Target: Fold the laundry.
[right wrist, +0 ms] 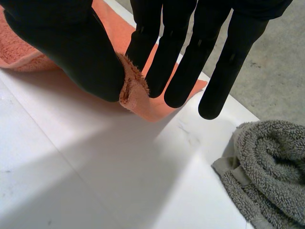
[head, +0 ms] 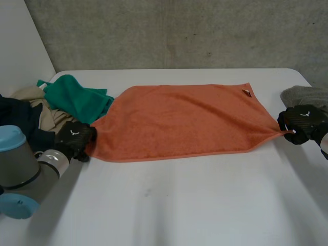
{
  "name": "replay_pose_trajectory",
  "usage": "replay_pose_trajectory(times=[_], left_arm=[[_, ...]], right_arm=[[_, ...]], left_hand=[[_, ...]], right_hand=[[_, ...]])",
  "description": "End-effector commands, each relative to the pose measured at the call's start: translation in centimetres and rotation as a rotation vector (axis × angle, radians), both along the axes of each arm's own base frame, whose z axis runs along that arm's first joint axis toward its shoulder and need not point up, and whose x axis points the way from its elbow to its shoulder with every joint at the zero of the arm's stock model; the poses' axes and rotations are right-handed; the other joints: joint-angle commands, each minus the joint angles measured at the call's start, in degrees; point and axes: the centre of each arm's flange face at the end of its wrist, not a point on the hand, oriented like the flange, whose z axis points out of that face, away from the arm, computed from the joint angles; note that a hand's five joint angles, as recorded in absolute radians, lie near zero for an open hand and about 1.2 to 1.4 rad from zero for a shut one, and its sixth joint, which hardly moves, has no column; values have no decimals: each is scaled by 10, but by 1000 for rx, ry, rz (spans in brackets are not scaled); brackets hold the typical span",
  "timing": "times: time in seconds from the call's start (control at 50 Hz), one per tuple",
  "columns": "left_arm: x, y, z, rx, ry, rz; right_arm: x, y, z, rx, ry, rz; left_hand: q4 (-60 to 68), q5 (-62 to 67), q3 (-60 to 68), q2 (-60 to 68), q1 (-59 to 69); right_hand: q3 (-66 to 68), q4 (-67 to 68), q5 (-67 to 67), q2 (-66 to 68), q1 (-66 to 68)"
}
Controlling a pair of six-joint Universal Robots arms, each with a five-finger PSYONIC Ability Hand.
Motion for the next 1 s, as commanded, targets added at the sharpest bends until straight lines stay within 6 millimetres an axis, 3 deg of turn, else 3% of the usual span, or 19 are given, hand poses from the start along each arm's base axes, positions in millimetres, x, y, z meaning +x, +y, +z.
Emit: replay_pose_trajectory(times=[0.02,0.16,0.36,0.6,1.0], left_arm=[[-9,-11,-5,-24,-23,-26],[-13,-23,-4,-56,-34,-39],[-21,-36,-7,-84,-35,-54],[-33,-46,4,-131,-29,-76],[-45,-63,-9,-109,-44,-96]], right_arm=[[-3,-1,-2,0,11,-3],[-3,0,-2,3,14,-3],[-6,-1,-4,7,13,-9],[-9,-2,-10,19,13,-18],[-8,-1,-15,31,20,-10]], left_hand=[[58,62,54,56,51],[144,148,139,141,136],[176,180,171,173,168],[196,200,191,194,189],[223,227,218,220,215]], right_hand=[[115,111,121,122,150],[115,111,121,122,150],[115,111,121,122,150],[115,111,121,122,150],[115,111,121,122,150]])
